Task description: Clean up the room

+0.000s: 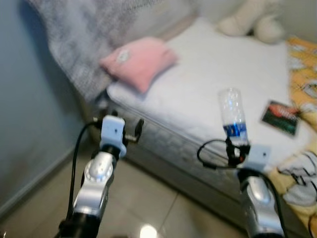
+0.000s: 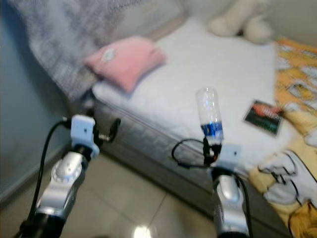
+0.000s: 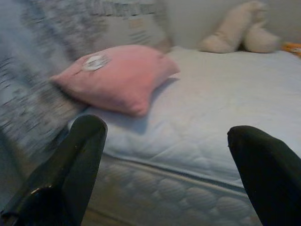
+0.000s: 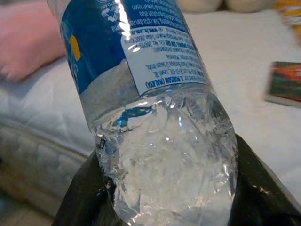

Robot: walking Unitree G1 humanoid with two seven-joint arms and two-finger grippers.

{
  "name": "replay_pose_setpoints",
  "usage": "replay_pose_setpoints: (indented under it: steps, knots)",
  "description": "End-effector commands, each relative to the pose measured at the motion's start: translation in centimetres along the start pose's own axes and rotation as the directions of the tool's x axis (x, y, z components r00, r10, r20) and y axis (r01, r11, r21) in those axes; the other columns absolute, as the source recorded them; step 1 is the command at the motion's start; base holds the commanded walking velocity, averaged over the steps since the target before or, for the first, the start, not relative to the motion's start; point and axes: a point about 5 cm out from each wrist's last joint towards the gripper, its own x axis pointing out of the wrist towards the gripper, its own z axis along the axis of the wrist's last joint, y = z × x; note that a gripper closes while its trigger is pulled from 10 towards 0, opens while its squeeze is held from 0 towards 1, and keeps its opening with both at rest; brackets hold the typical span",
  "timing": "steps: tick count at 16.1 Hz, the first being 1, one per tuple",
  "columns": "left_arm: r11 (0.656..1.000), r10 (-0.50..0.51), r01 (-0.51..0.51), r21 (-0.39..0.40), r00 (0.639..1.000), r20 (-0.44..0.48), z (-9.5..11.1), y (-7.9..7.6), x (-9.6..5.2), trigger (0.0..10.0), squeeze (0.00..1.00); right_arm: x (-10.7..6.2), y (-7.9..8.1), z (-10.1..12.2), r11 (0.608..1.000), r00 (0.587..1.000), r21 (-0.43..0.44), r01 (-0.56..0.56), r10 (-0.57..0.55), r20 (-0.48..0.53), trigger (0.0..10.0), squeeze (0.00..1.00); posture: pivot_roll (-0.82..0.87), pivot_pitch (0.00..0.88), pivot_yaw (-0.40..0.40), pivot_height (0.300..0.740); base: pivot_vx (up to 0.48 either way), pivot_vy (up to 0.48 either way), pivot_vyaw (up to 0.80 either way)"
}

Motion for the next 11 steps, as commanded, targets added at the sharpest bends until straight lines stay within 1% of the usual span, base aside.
replay_pose_setpoints:
  steps: [1, 5, 6, 7, 8, 9, 10, 11]
  knots:
    - [1.000, 0.000, 0.000, -0.010, 1.000, -0.001, -0.1, 0.2, -0.3, 10.0, 0.00, 0.1, 0.8, 0.3, 1.000, 1.000, 0.017, -0.026, 0.026, 0.014, 0.0, 0.00, -0.02, 0.000, -0.034, 0.740, -0.405, -0.259, 0.59]
    - [0.998, 0.018, -0.020, -0.064, 1.000, -0.022, -0.4, 0.3, -0.5, 10.0, 0.00, 0.4, 0.8, 0.1, 0.999, 1.000, 0.029, -0.030, 0.030, -0.003, 0.0, 0.00, -0.02, 0.000, -0.033, 0.740, -0.455, 0.000, 0.57]
    - [0.972, 0.147, -0.164, -0.166, 0.983, -0.109, -1.5, 1.7, -0.8, 10.0, 0.00, 0.5, 0.7, 0.2, 0.999, 1.000, 0.039, -0.021, 0.021, -0.001, 0.0, 0.00, -0.01, 0.000, -0.029, 0.740, -0.480, 0.000, 0.56]
    - [0.931, 0.293, -0.321, -0.173, 0.941, -0.173, -2.5, 4.2, -2.2, 10.0, 0.00, 0.4, 0.3, 0.4, 0.999, 1.000, 0.040, 0.000, -0.001, 0.017, 0.0, 0.00, -0.02, 0.000, -0.023, 0.740, 0.000, 0.000, 0.56]
    - [0.923, 0.324, -0.353, -0.153, 0.928, -0.184, -2.7, 4.8, -2.6, 10.0, 0.00, 0.3, 0.2, 0.4, 0.999, 1.000, 0.038, 0.007, -0.007, 0.023, 0.0, 0.00, -0.02, 0.000, -0.023, 0.740, 0.000, 0.000, 0.55]
    - [0.894, 0.404, -0.434, -0.108, 0.888, -0.220, -3.3, 6.0, -3.5, 10.0, 0.00, 0.1, -0.2, 0.4, 0.999, 0.999, 0.029, 0.016, -0.017, 0.029, 0.0, 0.00, -0.02, 0.000, -0.015, 0.740, 0.000, 0.000, 0.56]
    - [0.868, 0.458, -0.490, -0.073, 0.850, -0.261, -3.9, 6.6, -4.1, 10.0, 0.00, 0.0, -0.3, 0.2, 0.999, 0.999, 0.024, 0.022, -0.023, 0.024, 0.0, 0.00, -0.02, 0.000, -0.010, 0.740, 0.000, 0.000, 0.55]
    - [0.870, 0.453, -0.488, -0.073, 0.848, -0.273, -4.1, 6.3, -4.0, 10.0, 0.00, 0.0, -0.4, 0.1, 0.999, 0.999, 0.027, 0.025, -0.026, 0.019, 0.0, 0.00, -0.02, 0.000, -0.010, 0.740, 0.000, 0.000, 0.56]
